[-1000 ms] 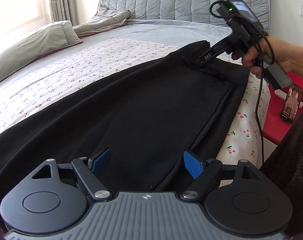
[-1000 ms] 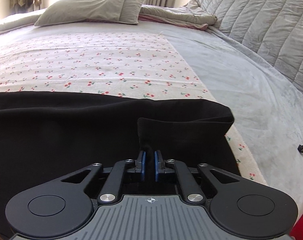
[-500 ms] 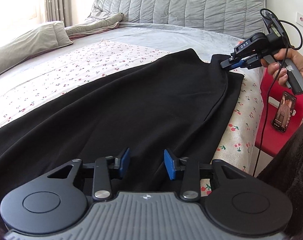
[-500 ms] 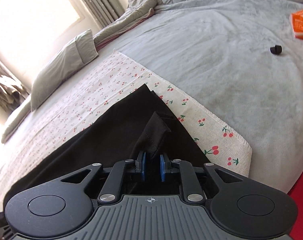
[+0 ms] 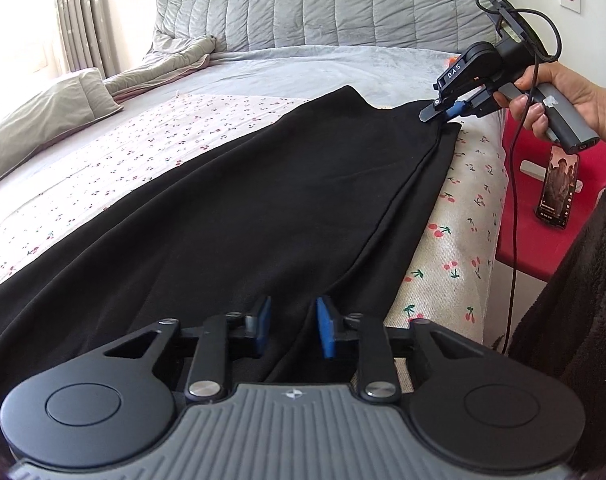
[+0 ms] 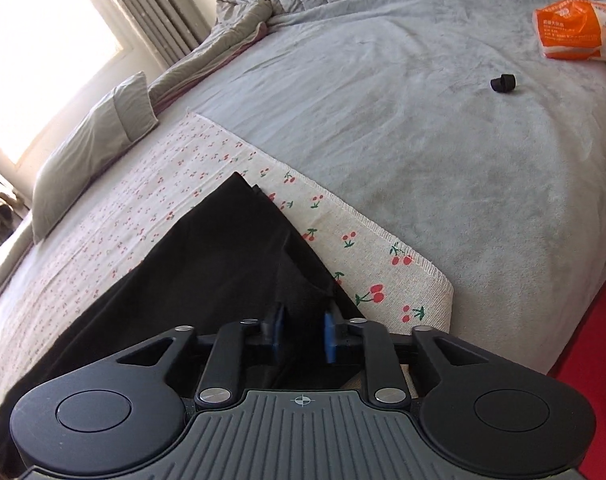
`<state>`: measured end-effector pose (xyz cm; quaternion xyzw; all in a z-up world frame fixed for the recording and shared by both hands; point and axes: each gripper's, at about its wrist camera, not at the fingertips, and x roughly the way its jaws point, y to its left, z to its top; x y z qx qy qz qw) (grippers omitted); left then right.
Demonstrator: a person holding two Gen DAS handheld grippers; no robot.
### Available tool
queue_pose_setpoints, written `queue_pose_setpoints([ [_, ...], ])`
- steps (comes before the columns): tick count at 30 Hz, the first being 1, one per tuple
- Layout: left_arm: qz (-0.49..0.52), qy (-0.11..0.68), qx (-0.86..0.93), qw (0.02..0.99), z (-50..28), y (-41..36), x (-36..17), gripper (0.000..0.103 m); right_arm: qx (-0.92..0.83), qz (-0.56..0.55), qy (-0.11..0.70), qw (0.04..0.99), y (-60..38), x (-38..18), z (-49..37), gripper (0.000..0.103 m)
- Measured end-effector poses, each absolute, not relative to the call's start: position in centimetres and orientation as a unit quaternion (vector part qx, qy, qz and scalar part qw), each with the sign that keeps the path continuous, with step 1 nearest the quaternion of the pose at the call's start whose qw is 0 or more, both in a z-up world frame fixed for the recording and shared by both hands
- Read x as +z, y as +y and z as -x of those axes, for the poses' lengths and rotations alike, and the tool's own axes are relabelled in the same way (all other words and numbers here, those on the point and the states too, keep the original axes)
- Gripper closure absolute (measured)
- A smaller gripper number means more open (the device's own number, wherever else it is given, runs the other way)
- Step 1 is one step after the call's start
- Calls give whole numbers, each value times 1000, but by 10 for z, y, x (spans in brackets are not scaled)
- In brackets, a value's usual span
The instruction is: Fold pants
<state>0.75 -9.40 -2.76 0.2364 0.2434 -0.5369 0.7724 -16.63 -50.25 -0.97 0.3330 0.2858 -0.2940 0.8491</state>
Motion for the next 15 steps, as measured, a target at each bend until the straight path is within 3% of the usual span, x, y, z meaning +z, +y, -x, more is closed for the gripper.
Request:
queue_pose_setpoints([
  [1, -237, 242, -536, 773, -6, -96, -27, 99, -302, -317, 290, 851, -500, -8, 165, 92],
  [6, -225, 220, -538, 782, 0, -89, -15, 101, -324, -251, 304, 860, -482, 6, 164, 93],
  [15, -226, 252, -569, 750, 1, -84, -17, 101, -348, -189, 365, 843, -469, 0, 164, 93],
])
